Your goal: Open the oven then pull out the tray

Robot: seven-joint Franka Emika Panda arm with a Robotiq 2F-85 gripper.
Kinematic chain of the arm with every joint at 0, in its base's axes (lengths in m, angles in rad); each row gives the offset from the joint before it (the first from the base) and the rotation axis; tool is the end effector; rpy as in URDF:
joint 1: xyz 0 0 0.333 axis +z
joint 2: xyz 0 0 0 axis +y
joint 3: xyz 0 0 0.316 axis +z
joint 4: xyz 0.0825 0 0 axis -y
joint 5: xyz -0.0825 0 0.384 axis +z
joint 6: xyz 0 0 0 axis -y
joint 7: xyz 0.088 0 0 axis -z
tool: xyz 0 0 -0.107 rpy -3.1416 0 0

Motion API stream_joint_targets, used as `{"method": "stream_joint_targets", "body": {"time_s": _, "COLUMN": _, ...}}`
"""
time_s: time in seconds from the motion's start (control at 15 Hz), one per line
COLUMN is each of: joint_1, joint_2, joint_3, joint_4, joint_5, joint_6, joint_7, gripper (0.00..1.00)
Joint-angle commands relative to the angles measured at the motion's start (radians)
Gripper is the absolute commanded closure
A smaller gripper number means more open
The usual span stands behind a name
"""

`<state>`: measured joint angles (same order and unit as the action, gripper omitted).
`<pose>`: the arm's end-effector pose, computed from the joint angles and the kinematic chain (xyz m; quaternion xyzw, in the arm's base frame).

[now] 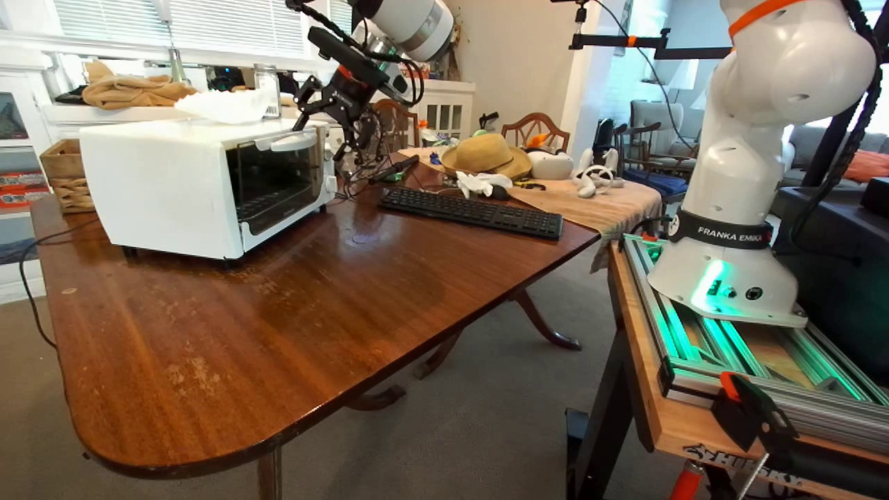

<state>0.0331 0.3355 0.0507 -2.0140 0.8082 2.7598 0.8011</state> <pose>0.6279 0.0208 0.3208 -0.7248 0.6243 -0.0709 0.2826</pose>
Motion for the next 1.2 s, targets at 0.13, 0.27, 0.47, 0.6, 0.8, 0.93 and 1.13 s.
{"method": "stream_joint_targets", "body": {"time_s": 0.13, "joint_1": -0.013, "joint_2": 0.006, "joint_3": 0.001, "joint_4": 0.000, "joint_5": 0.048, "joint_6": -0.060, "joint_7": -0.009, "gripper": 0.00}}
{"method": "stream_joint_targets", "body": {"time_s": 0.27, "joint_1": -0.017, "joint_2": 0.003, "joint_3": -0.002, "joint_4": -0.007, "joint_5": 0.059, "joint_6": -0.092, "joint_7": -0.007, "gripper": 0.00}}
{"method": "stream_joint_targets", "body": {"time_s": 0.47, "joint_1": -0.030, "joint_2": 0.000, "joint_3": -0.004, "joint_4": -0.015, "joint_5": 0.083, "joint_6": -0.180, "joint_7": -0.010, "gripper": 0.00}}
{"method": "stream_joint_targets", "body": {"time_s": 0.6, "joint_1": -0.040, "joint_2": 0.001, "joint_3": -0.009, "joint_4": -0.020, "joint_5": 0.098, "joint_6": -0.248, "joint_7": -0.012, "gripper": 0.00}}
{"method": "stream_joint_targets", "body": {"time_s": 0.8, "joint_1": -0.056, "joint_2": 0.009, "joint_3": -0.017, "joint_4": -0.023, "joint_5": 0.131, "joint_6": -0.342, "joint_7": -0.021, "gripper": 0.00}}
{"method": "stream_joint_targets", "body": {"time_s": 0.93, "joint_1": -0.069, "joint_2": 0.021, "joint_3": -0.022, "joint_4": -0.025, "joint_5": 0.162, "joint_6": -0.407, "joint_7": -0.030, "gripper": 0.00}}
{"method": "stream_joint_targets", "body": {"time_s": 1.13, "joint_1": -0.089, "joint_2": 0.070, "joint_3": -0.039, "joint_4": -0.024, "joint_5": 0.218, "joint_6": -0.482, "joint_7": -0.039, "gripper": 0.00}}
